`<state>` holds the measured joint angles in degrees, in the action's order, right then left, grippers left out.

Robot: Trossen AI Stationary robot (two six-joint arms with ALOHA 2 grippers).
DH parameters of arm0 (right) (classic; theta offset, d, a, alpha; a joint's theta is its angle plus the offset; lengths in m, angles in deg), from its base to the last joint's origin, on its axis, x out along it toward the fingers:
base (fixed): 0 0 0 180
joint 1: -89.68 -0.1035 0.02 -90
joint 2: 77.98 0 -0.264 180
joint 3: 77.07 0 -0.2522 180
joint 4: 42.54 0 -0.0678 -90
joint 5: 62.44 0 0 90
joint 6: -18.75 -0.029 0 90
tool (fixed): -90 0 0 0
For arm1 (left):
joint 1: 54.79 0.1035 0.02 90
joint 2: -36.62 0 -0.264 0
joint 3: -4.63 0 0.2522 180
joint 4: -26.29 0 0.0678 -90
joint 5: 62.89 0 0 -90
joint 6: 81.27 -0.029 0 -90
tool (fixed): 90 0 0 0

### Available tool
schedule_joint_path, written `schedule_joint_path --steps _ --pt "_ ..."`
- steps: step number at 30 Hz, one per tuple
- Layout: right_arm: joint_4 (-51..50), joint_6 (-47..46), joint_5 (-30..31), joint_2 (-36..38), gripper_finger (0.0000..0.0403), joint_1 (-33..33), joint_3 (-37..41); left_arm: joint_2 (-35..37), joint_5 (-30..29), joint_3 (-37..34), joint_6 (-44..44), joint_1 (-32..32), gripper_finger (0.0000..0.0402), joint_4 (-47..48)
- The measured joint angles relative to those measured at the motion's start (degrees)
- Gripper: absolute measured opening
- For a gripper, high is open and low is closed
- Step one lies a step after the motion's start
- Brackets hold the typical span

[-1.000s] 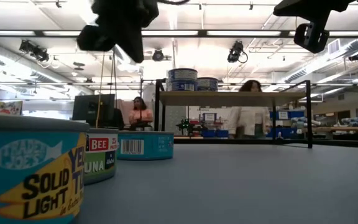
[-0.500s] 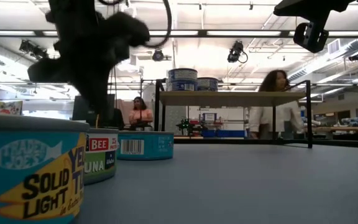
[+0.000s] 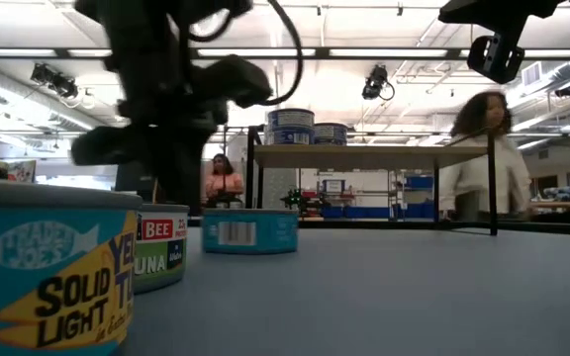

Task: Stack canned seafood by type on shelf
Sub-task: Put the yellow blue tuna can on the shelf

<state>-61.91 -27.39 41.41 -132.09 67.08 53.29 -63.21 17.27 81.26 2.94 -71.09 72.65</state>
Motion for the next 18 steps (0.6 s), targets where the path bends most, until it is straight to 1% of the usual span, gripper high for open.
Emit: schedule_joint_path --steps 5,9,13,16,18 --pt "0.0 0.3 0.0 0.0 0.0001 0.5 0.0 -0.7 0.1 0.1 -4.4 3.3 0.0000 -8.6" --pt "0.1 0.3 0.0 0.2 0.0001 0.7 0.0 -3.2 0.3 0.0 -6.4 6.1 0.0000 -15.1" --pt "1.8 1.3 1.0 1.1 0.0001 0.7 0.0 -5.4 2.7 0.0 -10.3 8.7 0.0000 -22.4" --pt "2.1 1.8 1.1 2.4 0.0001 1.0 0.0 -4.7 1.9 1.3 -12.4 9.8 0.0000 -19.9" --pt "2.0 2.4 1.3 3.1 0.0001 1.0 0.0 -2.3 -0.2 3.4 -15.2 10.1 0.0000 -13.6"
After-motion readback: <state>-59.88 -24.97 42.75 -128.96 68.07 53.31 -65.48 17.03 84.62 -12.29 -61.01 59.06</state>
